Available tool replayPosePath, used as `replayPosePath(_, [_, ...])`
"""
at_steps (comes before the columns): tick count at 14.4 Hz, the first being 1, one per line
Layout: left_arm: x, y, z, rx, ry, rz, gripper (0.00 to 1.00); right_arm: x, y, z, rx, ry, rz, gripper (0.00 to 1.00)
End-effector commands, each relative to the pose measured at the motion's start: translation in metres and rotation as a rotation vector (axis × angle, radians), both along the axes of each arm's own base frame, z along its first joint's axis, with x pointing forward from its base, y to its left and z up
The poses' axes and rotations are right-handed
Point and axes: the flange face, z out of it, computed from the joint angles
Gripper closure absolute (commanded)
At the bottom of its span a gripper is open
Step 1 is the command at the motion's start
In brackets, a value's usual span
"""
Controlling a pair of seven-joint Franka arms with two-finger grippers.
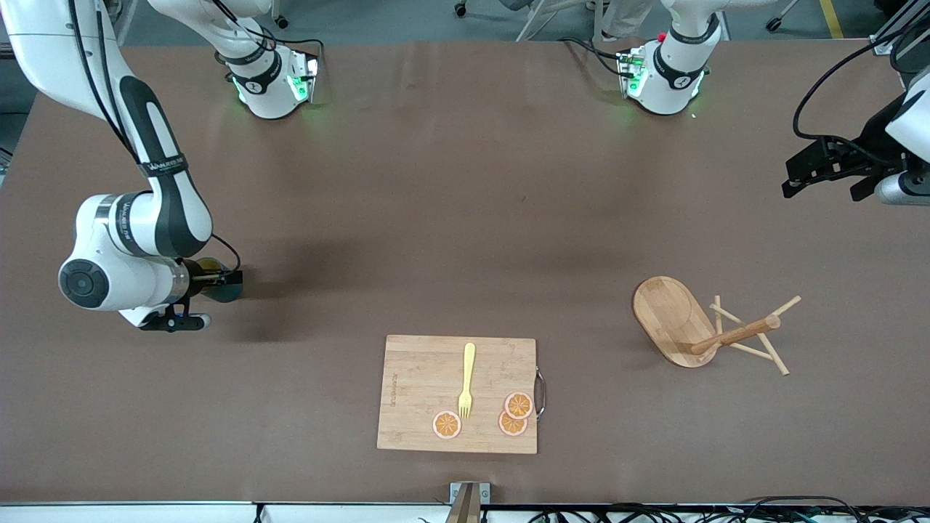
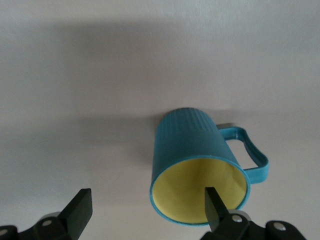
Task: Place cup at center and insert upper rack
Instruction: 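Close the right gripper on the teal mug rim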
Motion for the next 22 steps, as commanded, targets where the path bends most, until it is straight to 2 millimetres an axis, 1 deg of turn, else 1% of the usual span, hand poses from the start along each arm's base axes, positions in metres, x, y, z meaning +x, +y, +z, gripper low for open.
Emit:
replayPosePath(1, [-0.002,0.001,0.005,-0.005,-0.013,-0.01,0.0,-0.012,-0.001,-0.006,0.006,0.011,-0.017,0.09])
replayPosePath(3, [-0.002,0.001,0.005,-0.005,-0.013,-0.01,0.0,-0.013,-0.004,-0.013,0.006,0.019,-0.022,0.15])
replayPosePath(5, [-0.002,0.001,0.005,-0.005,-0.013,-0.01,0.0,-0.012,-0.007,-0.019,0.005,0.014,-0.026,0.26])
replayPosePath(7, [-0.002,0.001,0.005,-0.005,-0.015,-0.01,0.0,-0.012,-0.014,-0.027,0.006,0.016,-0.039,0.43])
replayPosePath(8, [-0.002,0.001,0.005,-0.005,-0.015,-0.01,0.0,-0.012,-0.016,-0.028,0.007,0.017,-0.044,0.52])
replayPosePath(10, [-0.002,0.001,0.005,-0.005,-0.013,-0.01,0.0,-0.011,-0.019,-0.027,0.007,0.016,-0.051,0.75])
replayPosePath(11, [-0.002,0.001,0.005,-0.005,-0.013,-0.01,0.0,-0.011,-0.02,-0.027,0.007,0.017,-0.052,0.88])
replayPosePath(12, [-0.002,0.001,0.005,-0.005,-0.013,-0.01,0.0,-0.01,-0.019,-0.026,0.007,0.016,-0.053,0.97])
replayPosePath(13, [-0.002,0.001,0.005,-0.005,-0.013,-0.01,0.0,-0.01,-0.013,-0.024,0.008,0.016,-0.043,0.99])
replayPosePath(16, [-0.002,0.001,0.005,-0.006,-0.013,-0.01,0.0,-0.005,-0.006,-0.019,0.0,0.007,-0.052,1.0])
replayPosePath(17, [-0.002,0.001,0.005,-0.006,-0.013,-0.009,0.0,-0.003,0.001,-0.016,-0.002,0.001,-0.043,1.0])
replayPosePath(18, [-0.002,0.001,0.005,-0.006,-0.013,-0.01,0.0,0.001,0.012,-0.01,0.002,-0.006,-0.022,1.0])
replayPosePath(20, [-0.001,0.001,0.005,-0.006,-0.015,-0.008,0.0,0.007,0.065,0.008,0.014,-0.009,0.045,1.0])
replayPosePath(22, [-0.002,0.001,0.005,-0.006,-0.015,-0.01,0.0,0.016,0.118,0.034,0.013,-0.039,0.098,1.0])
